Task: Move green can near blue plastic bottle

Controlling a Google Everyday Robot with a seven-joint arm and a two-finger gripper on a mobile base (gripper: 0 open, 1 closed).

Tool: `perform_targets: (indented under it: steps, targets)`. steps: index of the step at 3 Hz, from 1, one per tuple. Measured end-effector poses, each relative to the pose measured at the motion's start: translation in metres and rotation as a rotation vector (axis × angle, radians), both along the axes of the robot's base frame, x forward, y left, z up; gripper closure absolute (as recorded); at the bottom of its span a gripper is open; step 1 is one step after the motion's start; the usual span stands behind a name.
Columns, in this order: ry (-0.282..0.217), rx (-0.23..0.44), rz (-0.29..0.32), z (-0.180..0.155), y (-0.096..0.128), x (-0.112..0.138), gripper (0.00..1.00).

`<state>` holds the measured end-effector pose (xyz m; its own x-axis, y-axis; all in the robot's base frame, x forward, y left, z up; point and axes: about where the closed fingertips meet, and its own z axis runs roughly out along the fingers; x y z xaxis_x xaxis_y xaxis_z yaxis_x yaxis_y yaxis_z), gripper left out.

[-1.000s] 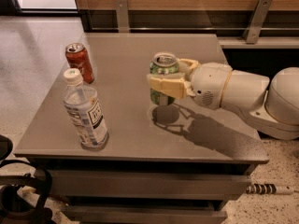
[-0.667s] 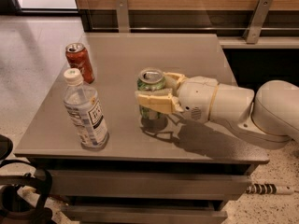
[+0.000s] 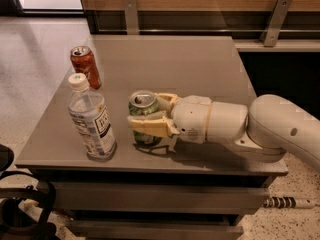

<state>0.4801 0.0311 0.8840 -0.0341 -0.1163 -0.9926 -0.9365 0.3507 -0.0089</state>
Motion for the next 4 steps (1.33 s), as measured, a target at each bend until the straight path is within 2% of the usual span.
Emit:
perform_targets:
  steps: [1,2,4]
  targets:
    - [0.018,-0.006,0.025,-0.0117,0.0075,-0.0071,1.0]
    - [0.018,-0.006,0.025,-0.0074,0.0075,-0.0071,0.82]
    - [0.017,-0.006,0.029,-0.0057,0.0096,-0.0079,0.35]
